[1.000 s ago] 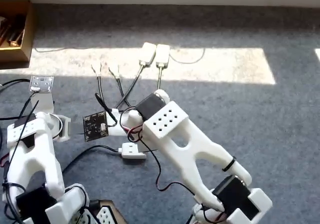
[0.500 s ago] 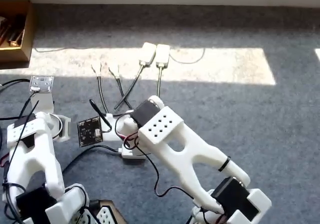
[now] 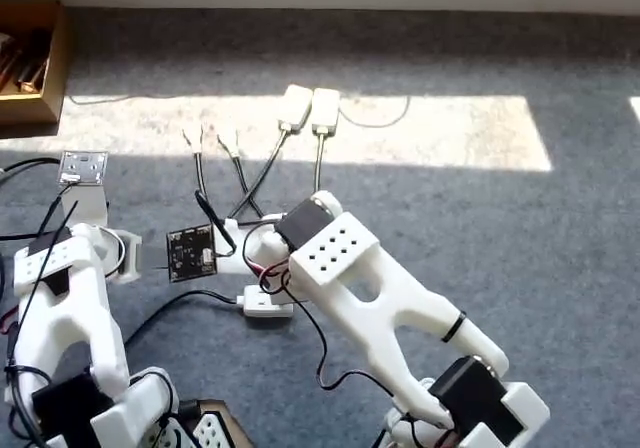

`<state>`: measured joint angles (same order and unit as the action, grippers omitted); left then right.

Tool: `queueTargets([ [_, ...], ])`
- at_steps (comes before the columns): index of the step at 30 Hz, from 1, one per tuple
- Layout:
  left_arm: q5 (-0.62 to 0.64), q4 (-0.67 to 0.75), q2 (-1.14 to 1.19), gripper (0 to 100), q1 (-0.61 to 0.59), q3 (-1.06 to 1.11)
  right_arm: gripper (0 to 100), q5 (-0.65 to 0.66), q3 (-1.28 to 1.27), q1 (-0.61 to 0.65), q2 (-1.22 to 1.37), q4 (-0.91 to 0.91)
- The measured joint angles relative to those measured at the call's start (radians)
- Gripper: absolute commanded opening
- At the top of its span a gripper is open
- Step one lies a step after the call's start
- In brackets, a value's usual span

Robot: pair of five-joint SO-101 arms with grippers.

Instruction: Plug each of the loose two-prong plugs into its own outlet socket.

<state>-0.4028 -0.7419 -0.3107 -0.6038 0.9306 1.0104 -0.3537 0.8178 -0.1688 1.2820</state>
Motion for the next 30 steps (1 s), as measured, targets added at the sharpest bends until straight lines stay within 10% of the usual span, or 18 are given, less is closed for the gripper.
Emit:
queueTargets([
  [30,0.000,0.000,0.000,50,0.000,-0.012,0.8,-0.117,-0.144,0.025,0.213,-0.236],
])
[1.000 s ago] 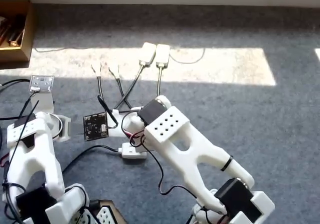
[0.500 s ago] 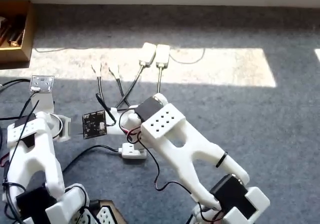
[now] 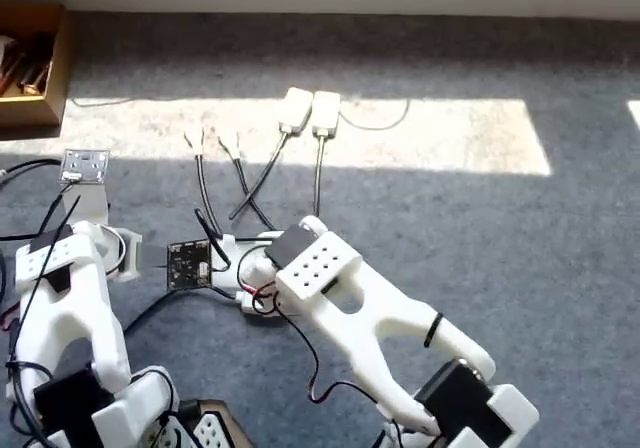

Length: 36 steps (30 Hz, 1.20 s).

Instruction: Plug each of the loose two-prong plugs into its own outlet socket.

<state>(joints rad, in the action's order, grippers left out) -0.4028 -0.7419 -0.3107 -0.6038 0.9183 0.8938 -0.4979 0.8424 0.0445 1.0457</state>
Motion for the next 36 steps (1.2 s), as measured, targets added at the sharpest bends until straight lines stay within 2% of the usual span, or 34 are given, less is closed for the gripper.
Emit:
queueTargets([
  [4,0.000,-0.011,0.000,50,0.000,-0.046,11.2,-0.051,0.020,0.002,-0.061,0.066],
  [10,0.000,-0.245,0.000,50,0.023,-0.242,30.0,-0.167,0.249,0.002,-0.135,0.328],
  [16,-0.038,-0.555,0.002,50,0.170,-0.526,31.1,-0.276,0.726,-0.029,-0.199,0.651],
  [18,-0.107,-0.660,0.003,50,0.226,-0.620,31.1,-0.350,0.855,-0.098,-0.226,0.671],
  [21,-0.252,-0.816,0.005,50,0.305,-0.720,31.1,-0.433,0.896,-0.272,-0.267,0.672],
  [25,-0.460,-0.901,0.009,50,0.365,-0.736,31.1,-0.542,0.793,-0.529,-0.295,0.674],
  [28,-0.531,-0.907,0.009,50,0.410,-0.687,31.1,-0.588,0.655,-0.667,-0.347,0.658],
  [32,-0.555,-0.868,0.009,50,0.497,-0.586,31.1,-0.628,0.348,-0.703,-0.470,0.528],
  [36,-0.560,-0.750,0.009,50,0.583,-0.457,31.1,-0.672,-0.075,-0.709,-0.640,0.293],
])
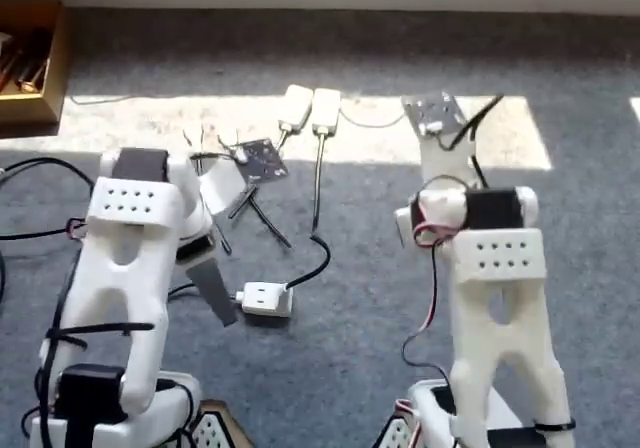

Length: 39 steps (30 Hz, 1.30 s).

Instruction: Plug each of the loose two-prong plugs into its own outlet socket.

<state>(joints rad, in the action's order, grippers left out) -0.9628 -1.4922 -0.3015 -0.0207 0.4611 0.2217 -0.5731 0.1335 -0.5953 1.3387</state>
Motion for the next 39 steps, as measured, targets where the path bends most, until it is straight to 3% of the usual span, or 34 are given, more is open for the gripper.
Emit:
queueTargets([
  [6,-0.005,0.245,0.000,50,0.123,0.180,31.1,-0.012,-0.543,0.002,-0.249,-0.270],
  [12,-0.005,0.423,0.003,50,0.236,0.302,31.1,-0.018,-0.680,0.002,-0.315,-0.359],
  [17,-0.005,0.517,0.034,49,0.256,0.347,31.1,-0.020,-0.709,0.040,-0.319,-0.385],
  [20,-0.005,0.542,0.123,36,0.255,0.347,31.1,-0.020,-0.709,0.058,-0.319,-0.385],
  [24,-0.003,0.588,0.259,7,0.258,0.341,31.1,-0.020,-0.709,0.063,-0.319,-0.385],
  [25,-0.003,0.588,0.282,0,0.258,0.330,31.1,-0.020,-0.709,0.063,-0.319,-0.387],
  [27,-0.002,0.562,0.302,4,0.259,0.304,31.1,-0.020,-0.709,0.063,-0.319,-0.387],
  [30,-0.002,0.459,0.316,0,0.264,0.259,31.1,-0.020,-0.723,0.064,-0.319,-0.414],
  [39,-0.005,0.203,0.325,1,0.229,0.044,31.1,-0.020,-0.750,0.064,-0.319,-0.443],
])
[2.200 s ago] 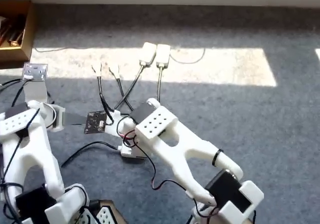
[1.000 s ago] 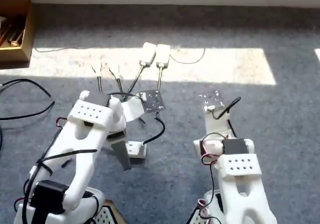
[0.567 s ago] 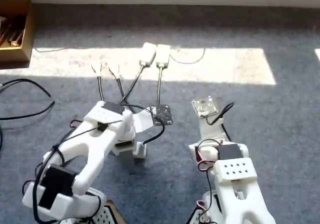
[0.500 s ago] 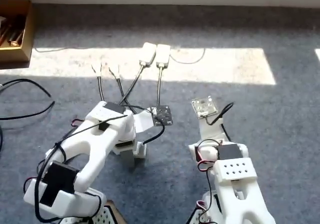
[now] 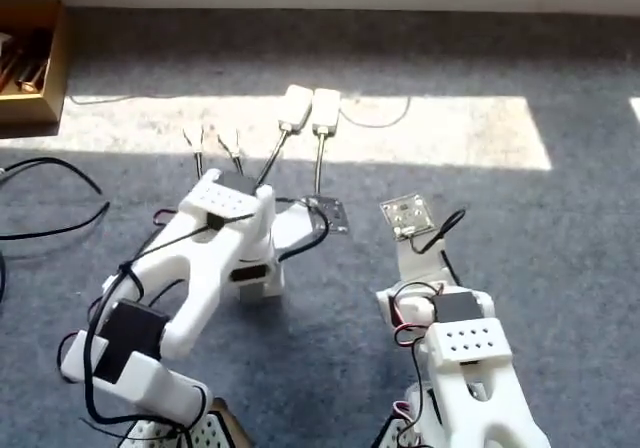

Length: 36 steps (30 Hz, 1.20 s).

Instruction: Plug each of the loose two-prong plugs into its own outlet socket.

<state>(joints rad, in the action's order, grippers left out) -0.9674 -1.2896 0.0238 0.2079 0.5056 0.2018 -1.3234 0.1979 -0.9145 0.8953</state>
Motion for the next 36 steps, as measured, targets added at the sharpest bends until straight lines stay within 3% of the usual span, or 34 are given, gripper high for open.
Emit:
queueTargets([
  [6,0.000,-0.057,0.012,1,-0.235,-0.201,31.1,0.000,-0.003,0.000,0.000,0.000],
  [15,0.046,0.021,0.189,1,-0.872,-0.545,31.1,0.000,-0.003,0.000,0.000,-0.003],
  [19,0.109,0.066,0.390,1,-1.069,-0.760,31.1,0.000,-0.003,0.012,0.000,-0.005],
  [24,0.124,0.037,0.677,1,-1.125,-1.051,31.1,0.000,-0.032,0.068,-0.002,-0.011],
  [31,0.133,-0.290,0.830,1,-1.086,-1.435,31.1,0.000,-0.086,0.074,-0.011,-0.110],
  [34,0.178,-0.434,0.829,9,-1.033,-1.571,31.1,0.000,-0.110,0.074,-0.011,-0.153],
  [36,0.233,-0.456,0.829,16,-1.010,-1.625,31.1,0.000,-0.114,0.074,-0.012,-0.163],
])
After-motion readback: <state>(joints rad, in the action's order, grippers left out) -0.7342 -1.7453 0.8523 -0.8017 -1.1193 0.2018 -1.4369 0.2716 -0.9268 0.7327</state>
